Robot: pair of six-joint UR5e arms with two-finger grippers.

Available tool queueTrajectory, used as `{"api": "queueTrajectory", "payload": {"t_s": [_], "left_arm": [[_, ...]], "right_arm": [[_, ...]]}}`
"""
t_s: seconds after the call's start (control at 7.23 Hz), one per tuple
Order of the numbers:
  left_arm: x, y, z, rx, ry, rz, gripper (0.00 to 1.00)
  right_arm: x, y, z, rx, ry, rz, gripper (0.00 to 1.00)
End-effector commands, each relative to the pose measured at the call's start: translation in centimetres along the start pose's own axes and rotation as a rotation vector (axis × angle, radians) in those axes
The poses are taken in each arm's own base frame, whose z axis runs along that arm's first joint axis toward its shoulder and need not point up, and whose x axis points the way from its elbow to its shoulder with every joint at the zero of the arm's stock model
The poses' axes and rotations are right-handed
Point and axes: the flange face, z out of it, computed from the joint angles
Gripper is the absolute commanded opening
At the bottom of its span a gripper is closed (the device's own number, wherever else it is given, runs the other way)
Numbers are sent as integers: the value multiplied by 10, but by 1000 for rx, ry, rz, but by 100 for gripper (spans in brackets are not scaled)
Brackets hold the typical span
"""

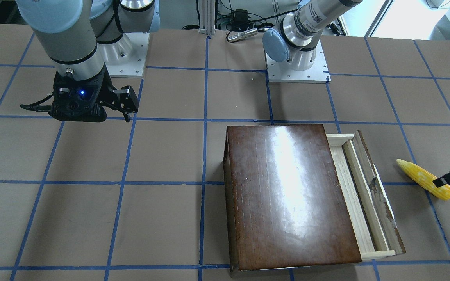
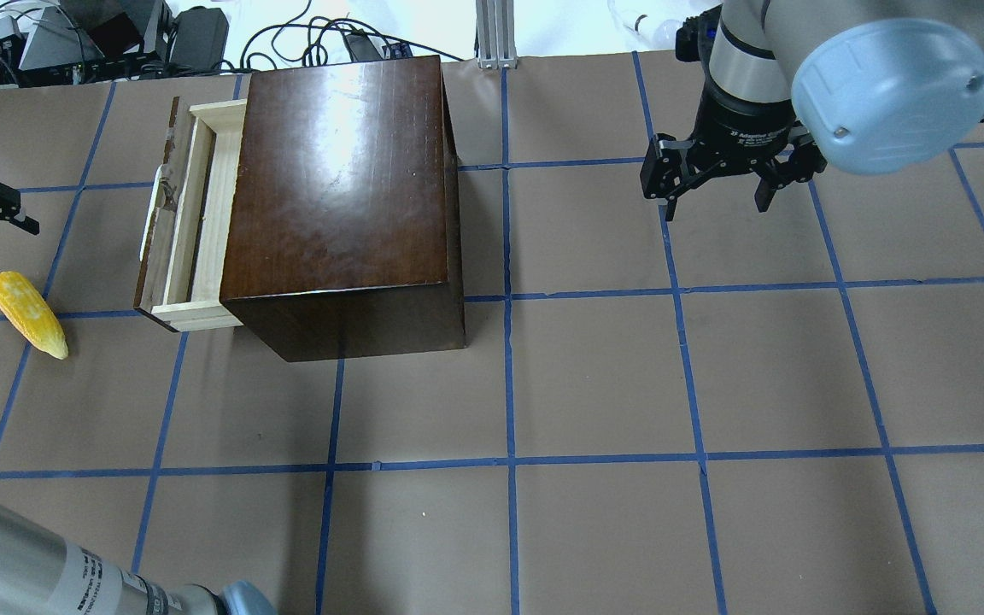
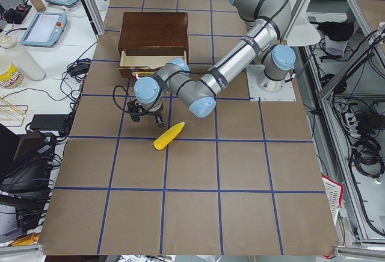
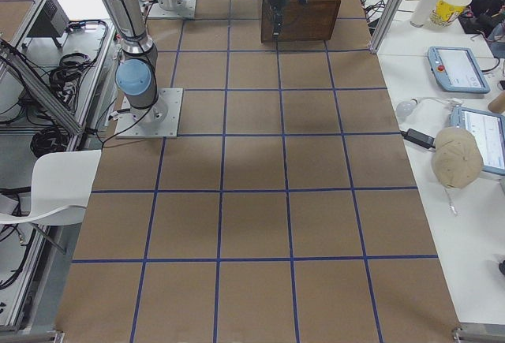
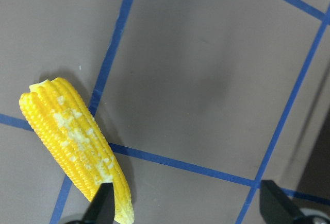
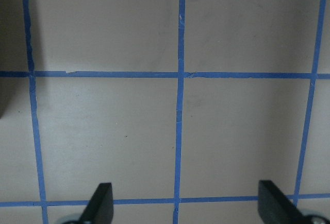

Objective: Open drawer and put corn inside
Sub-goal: 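Release the handle and move the left gripper over the yellow corn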

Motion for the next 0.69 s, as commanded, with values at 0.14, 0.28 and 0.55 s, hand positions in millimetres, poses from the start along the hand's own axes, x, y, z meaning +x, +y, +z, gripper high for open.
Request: {"api": "queueTrajectory", "payload": {"t_s": [0.14, 0.28, 0.55], "left_arm": [[-25, 10, 43, 76, -211, -65, 100], [-25, 20, 59, 63, -209, -74, 100], [-26, 25, 68, 56, -204, -181, 100]], "right_arm": [[0, 0, 0, 1, -1, 0, 100], [0, 0, 0, -1, -1, 0, 100], [0, 0, 0, -1, -1, 0, 100]]}}
